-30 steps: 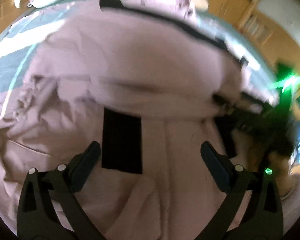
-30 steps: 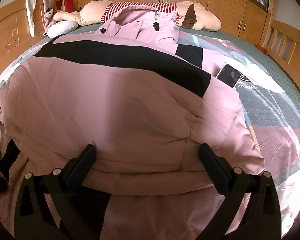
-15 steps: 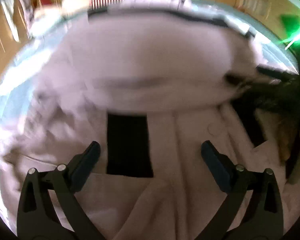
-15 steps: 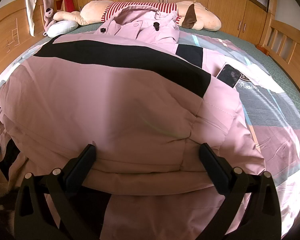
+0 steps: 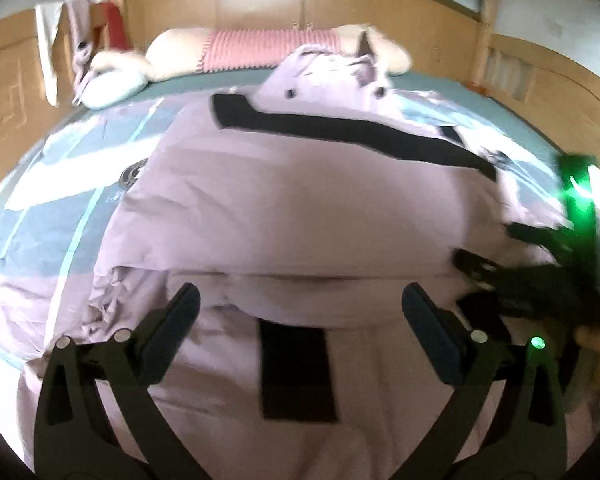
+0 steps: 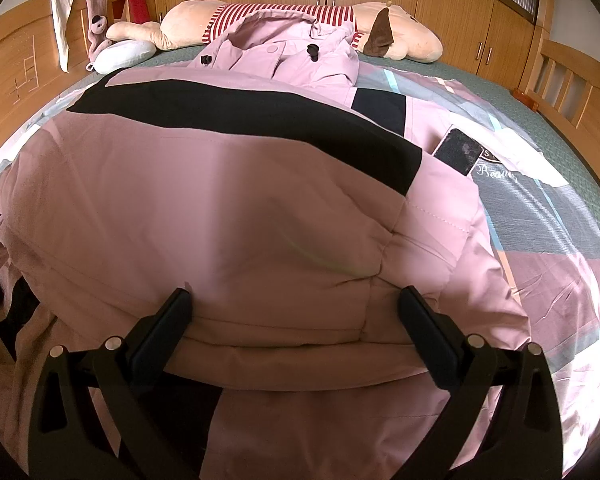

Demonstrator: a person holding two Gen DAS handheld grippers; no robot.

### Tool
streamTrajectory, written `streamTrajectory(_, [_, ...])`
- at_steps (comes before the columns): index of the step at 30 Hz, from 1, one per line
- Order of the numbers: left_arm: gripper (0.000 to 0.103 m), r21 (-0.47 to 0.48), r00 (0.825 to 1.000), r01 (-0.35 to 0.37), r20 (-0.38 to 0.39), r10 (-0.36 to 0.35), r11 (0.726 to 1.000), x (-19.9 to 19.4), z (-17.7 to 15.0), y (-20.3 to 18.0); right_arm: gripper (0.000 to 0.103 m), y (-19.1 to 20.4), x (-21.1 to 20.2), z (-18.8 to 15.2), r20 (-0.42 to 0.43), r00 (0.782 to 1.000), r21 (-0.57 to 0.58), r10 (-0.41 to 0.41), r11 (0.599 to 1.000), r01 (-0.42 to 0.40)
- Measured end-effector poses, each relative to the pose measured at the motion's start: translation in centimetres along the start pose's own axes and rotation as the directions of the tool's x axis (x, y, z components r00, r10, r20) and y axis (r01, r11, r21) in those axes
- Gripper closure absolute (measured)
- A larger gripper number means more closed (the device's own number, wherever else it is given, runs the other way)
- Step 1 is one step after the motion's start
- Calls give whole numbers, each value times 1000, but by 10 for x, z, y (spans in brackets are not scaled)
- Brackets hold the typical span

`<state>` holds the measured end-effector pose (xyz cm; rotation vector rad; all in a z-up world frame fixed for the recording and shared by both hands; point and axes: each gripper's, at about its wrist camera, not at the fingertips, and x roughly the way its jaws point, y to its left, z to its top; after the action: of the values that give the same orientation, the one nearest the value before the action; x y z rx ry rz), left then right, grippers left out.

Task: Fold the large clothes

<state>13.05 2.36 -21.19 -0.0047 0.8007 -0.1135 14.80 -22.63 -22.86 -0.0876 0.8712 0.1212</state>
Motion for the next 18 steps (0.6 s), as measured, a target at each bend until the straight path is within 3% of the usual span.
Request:
streamTrajectory(2, [2, -102, 978, -18, -207, -3, 995, 40, -1, 19, 1, 0, 0, 0, 0, 1000, -1, 0, 1000, 0])
streamTrajectory(3, [2, -140, 967, 11, -249, -46, 990, 51, -4, 26, 1, 0, 0, 0, -1, 1000, -1, -1, 1000, 1])
streamTrajectory(9, [2, -80, 979, -19, -202, 3, 997, 49, -7, 14, 1, 0, 1, -1, -3, 1000, -5, -5, 1000, 5])
streamTrajectory(18, [2, -83, 975, -12, -223, -7, 996, 49, -6, 17, 1, 0, 1, 0, -3, 1000, -6, -5, 1000, 5])
